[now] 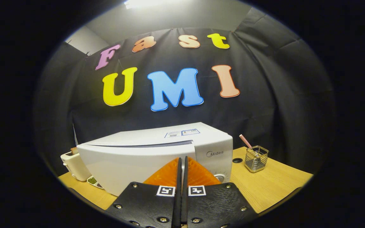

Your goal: Open the microwave, put the food inside, and close the microwave door.

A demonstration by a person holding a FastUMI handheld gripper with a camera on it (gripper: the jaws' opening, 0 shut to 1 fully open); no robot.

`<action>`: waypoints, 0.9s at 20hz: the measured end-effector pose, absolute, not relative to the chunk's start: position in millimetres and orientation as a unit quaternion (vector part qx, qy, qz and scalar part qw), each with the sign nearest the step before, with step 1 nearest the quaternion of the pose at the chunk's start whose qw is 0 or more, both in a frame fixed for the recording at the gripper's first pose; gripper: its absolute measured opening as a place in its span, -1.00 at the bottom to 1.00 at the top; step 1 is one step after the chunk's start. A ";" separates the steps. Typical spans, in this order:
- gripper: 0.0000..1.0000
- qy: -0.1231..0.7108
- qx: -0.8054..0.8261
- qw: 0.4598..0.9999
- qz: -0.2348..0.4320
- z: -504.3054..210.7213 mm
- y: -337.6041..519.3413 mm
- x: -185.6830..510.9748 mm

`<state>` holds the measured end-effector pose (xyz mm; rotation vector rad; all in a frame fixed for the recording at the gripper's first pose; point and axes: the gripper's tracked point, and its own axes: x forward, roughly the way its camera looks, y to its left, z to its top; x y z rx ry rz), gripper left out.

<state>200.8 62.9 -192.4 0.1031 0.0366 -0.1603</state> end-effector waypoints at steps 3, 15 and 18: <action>-0.98 0.022 0.041 0.996 -0.079 -193.1 63.5 204.5; -0.91 0.026 0.022 0.998 -0.060 -190.9 62.6 210.2; -0.54 0.029 0.047 0.998 -0.028 -182.1 67.1 184.6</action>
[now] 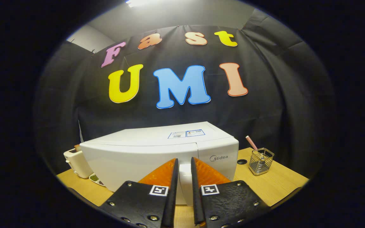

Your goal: Open the microwave, put the food inside, and close the microwave door.

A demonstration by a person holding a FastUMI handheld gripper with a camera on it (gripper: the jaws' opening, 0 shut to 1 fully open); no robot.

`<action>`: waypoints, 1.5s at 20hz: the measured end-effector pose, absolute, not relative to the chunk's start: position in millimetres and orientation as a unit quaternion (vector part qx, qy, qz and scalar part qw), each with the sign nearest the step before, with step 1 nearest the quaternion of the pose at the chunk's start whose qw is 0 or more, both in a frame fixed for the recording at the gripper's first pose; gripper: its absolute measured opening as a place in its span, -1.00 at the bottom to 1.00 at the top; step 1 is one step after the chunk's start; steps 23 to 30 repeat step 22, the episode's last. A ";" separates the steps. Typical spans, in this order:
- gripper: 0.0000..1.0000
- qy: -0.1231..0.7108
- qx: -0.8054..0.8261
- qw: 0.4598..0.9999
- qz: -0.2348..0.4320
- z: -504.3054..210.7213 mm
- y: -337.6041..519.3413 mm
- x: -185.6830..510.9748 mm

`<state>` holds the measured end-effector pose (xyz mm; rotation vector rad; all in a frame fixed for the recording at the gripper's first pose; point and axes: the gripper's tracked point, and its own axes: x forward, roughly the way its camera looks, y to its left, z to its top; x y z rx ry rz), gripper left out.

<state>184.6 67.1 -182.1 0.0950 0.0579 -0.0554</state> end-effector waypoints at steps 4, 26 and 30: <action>0.62 0.020 0.010 0.999 -0.026 -144.5 52.0 142.7; 0.89 -0.089 0.012 0.995 -0.037 68.0 17.9 53.3; 0.89 -0.089 0.012 0.995 -0.037 68.0 17.9 53.3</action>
